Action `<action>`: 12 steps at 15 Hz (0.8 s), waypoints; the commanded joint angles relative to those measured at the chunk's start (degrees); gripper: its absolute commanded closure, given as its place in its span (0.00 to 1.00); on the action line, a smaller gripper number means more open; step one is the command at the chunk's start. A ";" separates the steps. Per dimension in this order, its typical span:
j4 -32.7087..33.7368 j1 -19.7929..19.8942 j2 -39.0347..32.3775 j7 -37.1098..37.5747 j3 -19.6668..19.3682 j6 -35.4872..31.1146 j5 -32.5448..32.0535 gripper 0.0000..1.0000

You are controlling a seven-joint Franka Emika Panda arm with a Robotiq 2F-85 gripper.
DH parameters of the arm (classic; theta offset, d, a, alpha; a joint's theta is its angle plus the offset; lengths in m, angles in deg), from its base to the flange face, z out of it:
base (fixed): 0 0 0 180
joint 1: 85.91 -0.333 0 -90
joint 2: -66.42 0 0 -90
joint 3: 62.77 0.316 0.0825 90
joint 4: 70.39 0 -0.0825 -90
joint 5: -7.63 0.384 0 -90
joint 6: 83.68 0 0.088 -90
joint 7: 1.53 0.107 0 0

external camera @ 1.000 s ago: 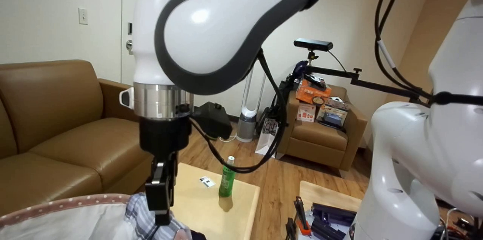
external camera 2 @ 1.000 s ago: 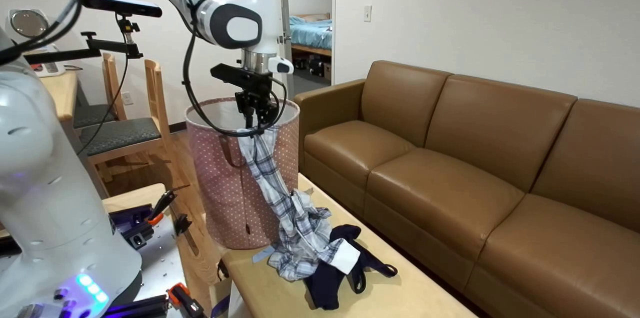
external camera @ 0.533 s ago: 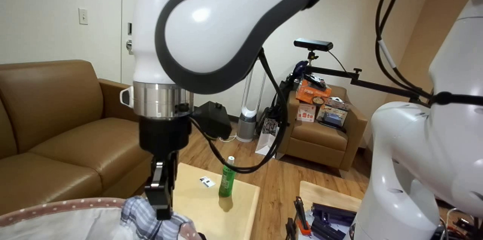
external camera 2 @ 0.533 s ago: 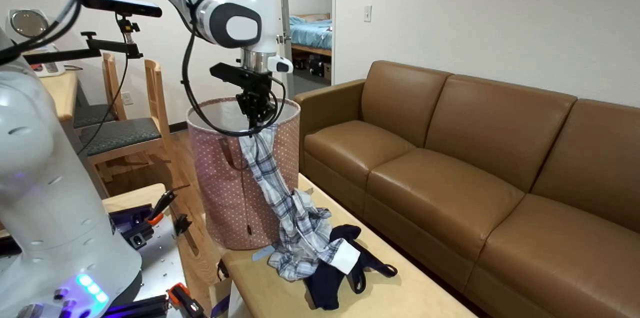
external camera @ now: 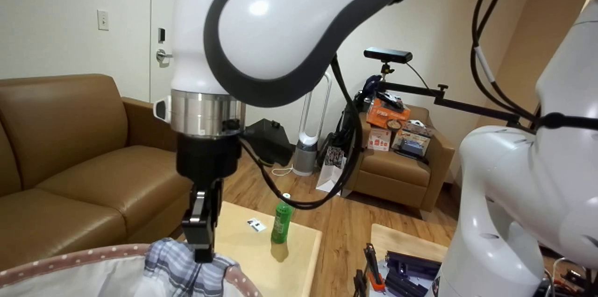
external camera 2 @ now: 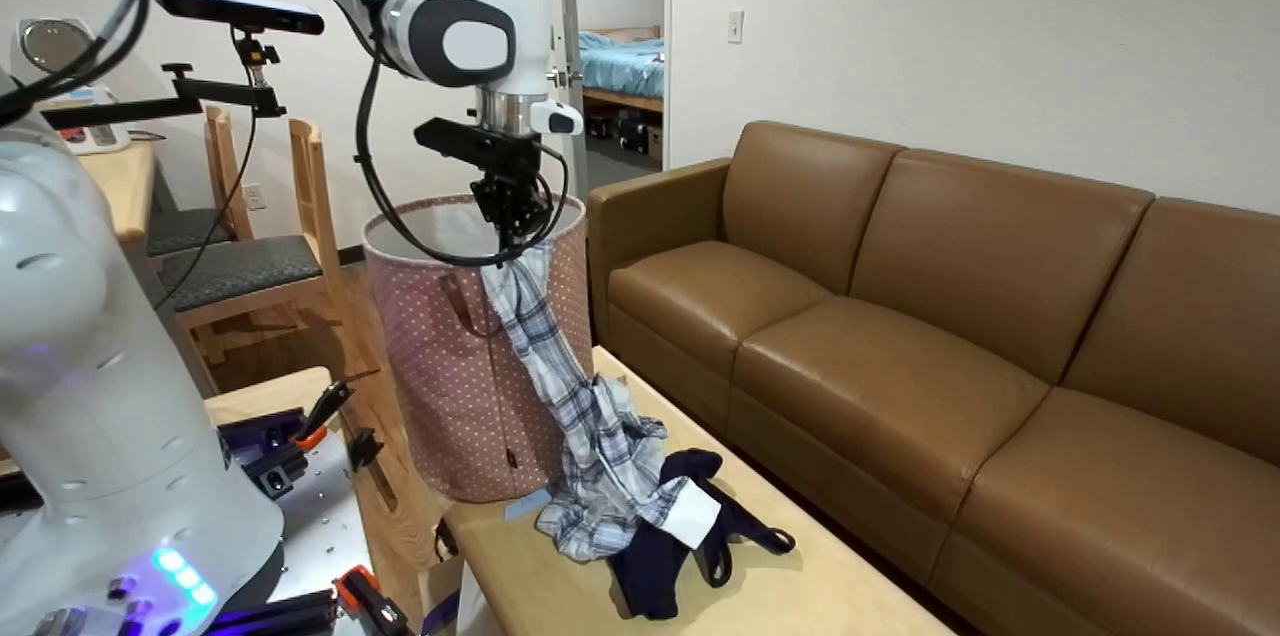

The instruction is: Remove the checkered shirt from the pink laundry bag

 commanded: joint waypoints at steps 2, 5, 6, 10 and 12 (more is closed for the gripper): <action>-2.70 -0.04 4.95 0.91 -0.24 -0.54 -1.71 0.91; -2.19 -0.05 5.56 0.53 -0.52 -0.07 -2.25 0.91; -2.04 -0.08 5.92 0.38 -0.66 0.05 -2.38 0.91; -1.73 -0.15 6.74 0.32 -0.93 0.35 -3.28 0.91; -1.25 -0.13 6.17 0.81 -0.77 0.51 -3.79 0.60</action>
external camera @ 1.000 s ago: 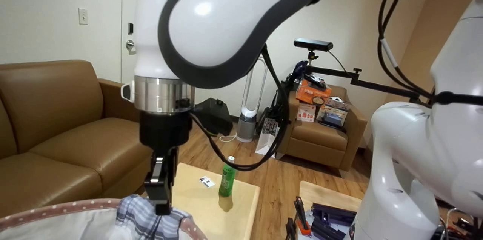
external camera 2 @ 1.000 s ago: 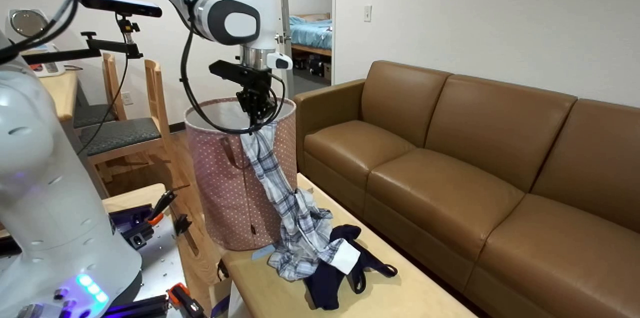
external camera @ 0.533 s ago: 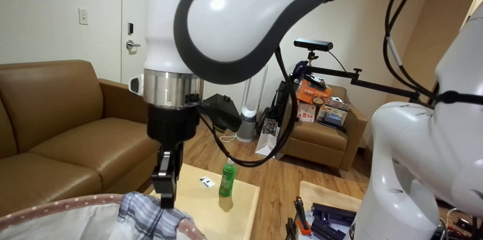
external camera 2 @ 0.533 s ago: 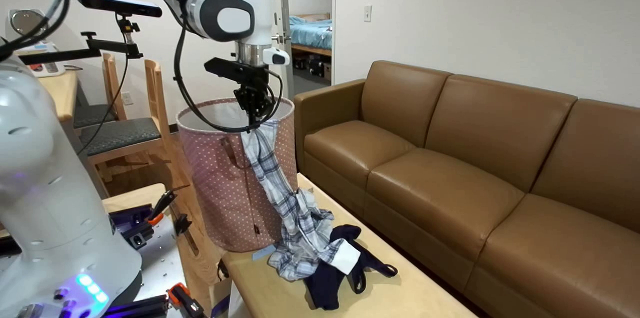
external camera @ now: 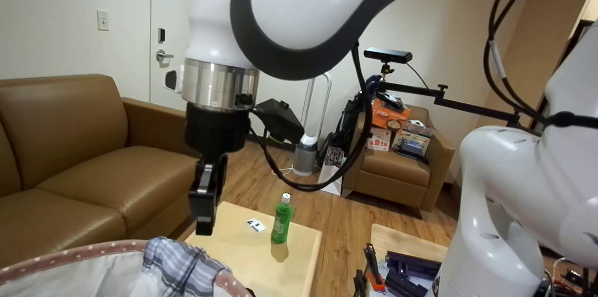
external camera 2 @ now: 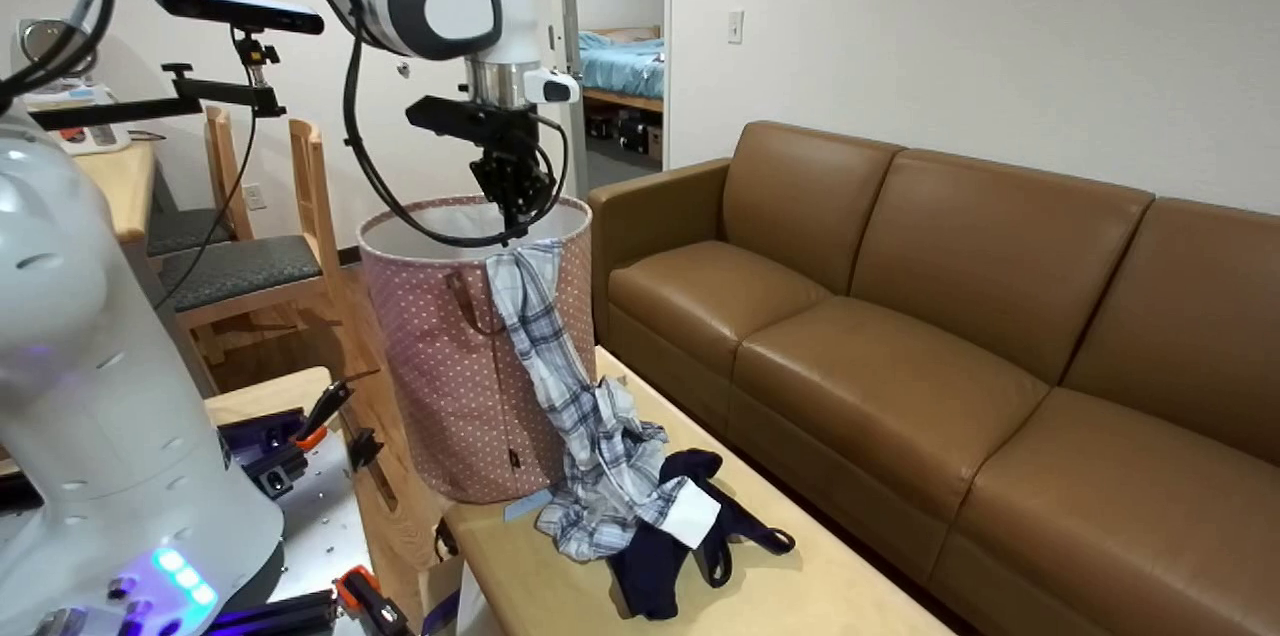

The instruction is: Remove the checkered shirt from the pink laundry bag

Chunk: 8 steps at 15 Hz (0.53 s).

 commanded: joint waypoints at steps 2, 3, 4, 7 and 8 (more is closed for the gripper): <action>0.27 -0.56 -0.48 -0.72 -0.38 -0.20 -0.88 0.57; 0.15 -0.66 -0.83 -0.99 -0.52 -0.88 -0.25 0.52; 0.01 -0.57 -1.03 -0.37 -0.47 -1.25 -0.14 0.47; -0.55 -0.62 -1.88 0.25 -0.56 -3.26 1.08 0.27; -0.65 -0.72 -2.38 -0.01 -0.62 -4.25 1.59 0.21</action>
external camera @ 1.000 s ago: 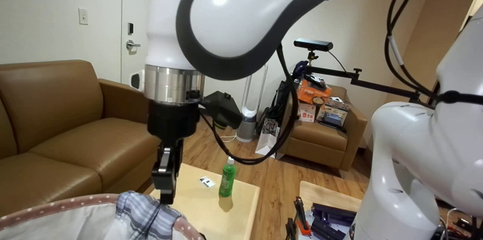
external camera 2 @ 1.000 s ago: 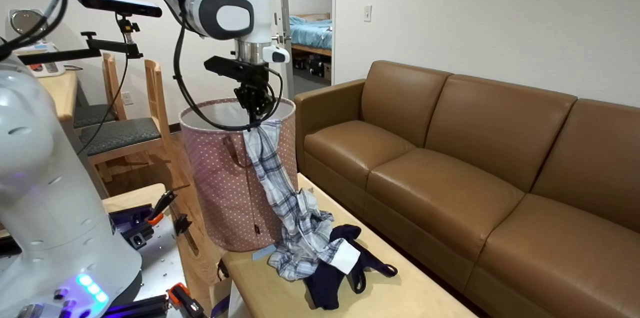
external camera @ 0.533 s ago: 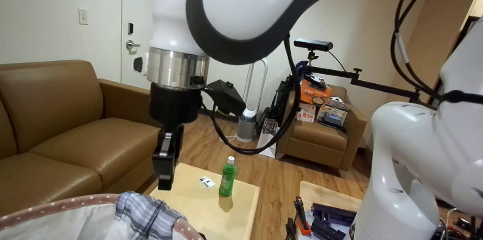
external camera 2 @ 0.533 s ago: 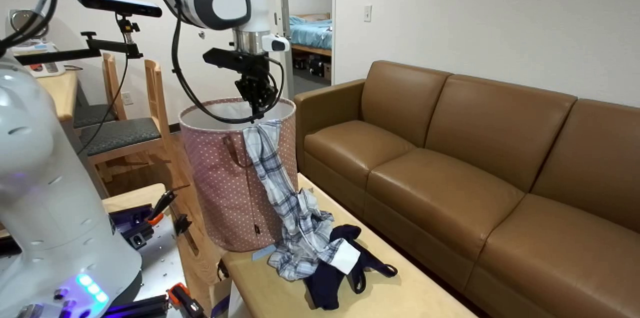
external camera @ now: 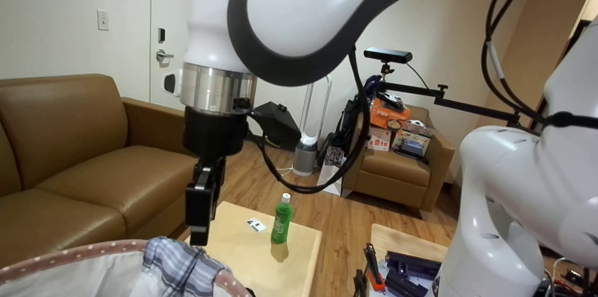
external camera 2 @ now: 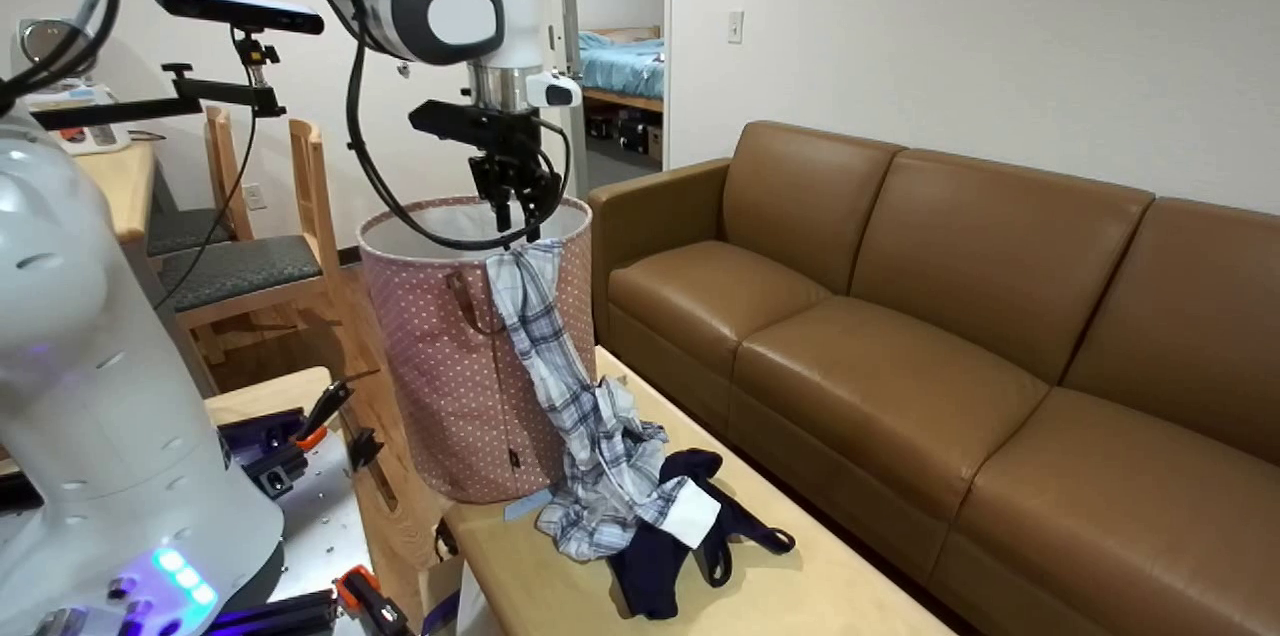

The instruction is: Remove the checkered shirt from the pink laundry bag

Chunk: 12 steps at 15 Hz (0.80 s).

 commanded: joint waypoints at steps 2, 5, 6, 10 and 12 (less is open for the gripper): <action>-0.84 -0.86 -2.49 -0.49 -0.49 -5.04 2.39 0.08; -0.66 -1.02 -4.30 -0.90 -0.29 -6.96 2.75 0.03; -0.68 -1.02 -4.70 -0.83 -0.25 -7.38 2.87 0.32; -0.87 -0.91 -5.02 0.29 0.00 -6.86 2.56 0.44; -0.69 -0.95 -5.17 -0.06 -0.07 -6.74 2.62 0.57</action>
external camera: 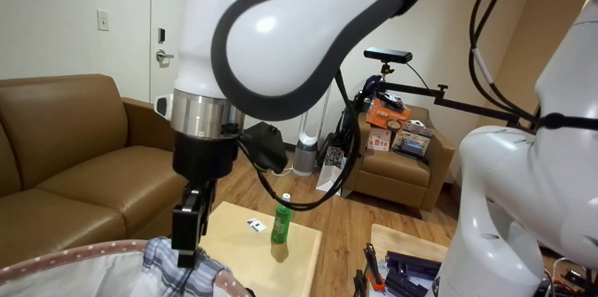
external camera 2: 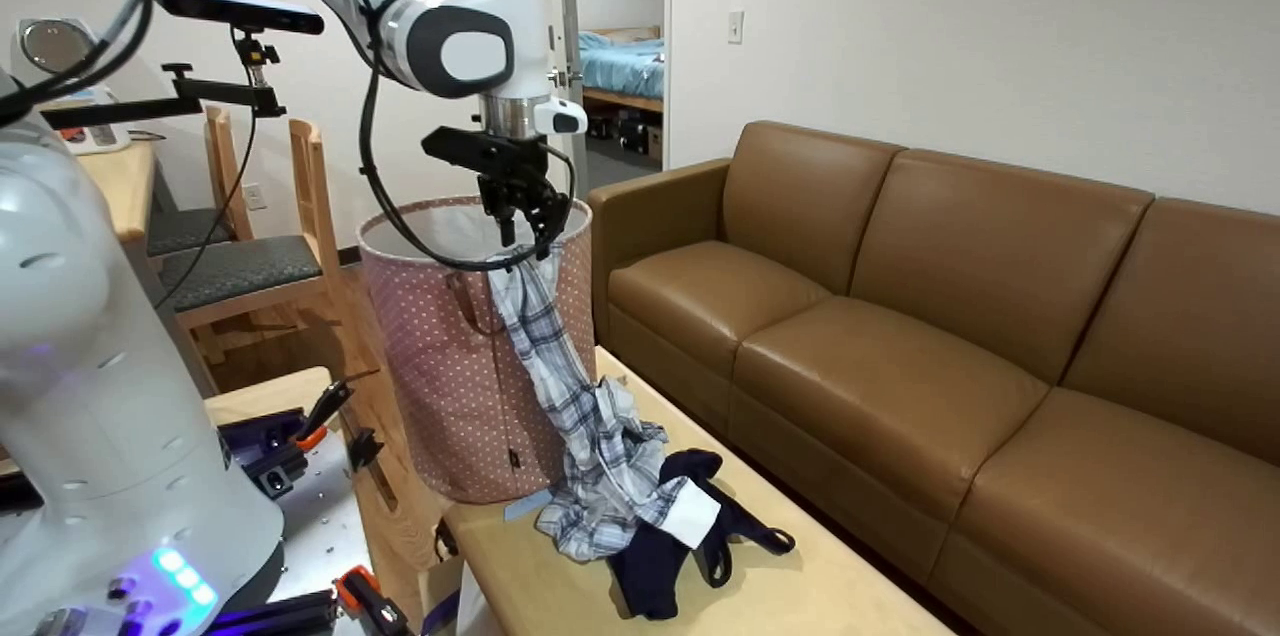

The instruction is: Remove the checkered shirt from the pink laundry bag

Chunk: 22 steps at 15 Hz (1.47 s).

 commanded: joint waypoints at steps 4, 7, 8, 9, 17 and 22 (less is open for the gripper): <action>-0.16 -0.39 -0.17 -0.10 -0.04 -0.58 0.96 0.82; 0.06 -0.41 -0.30 -0.40 -0.12 -0.42 1.02 0.95; 0.15 -0.40 -0.31 -0.43 -0.14 -0.33 0.96 0.95; 0.33 -0.37 -0.33 -0.48 -0.16 -0.21 0.89 0.97; -1.35 0.81 3.42 1.83 -0.78 -0.04 -0.83 0.94; -3.62 1.99 9.45 0.80 -3.49 0.93 -0.49 0.94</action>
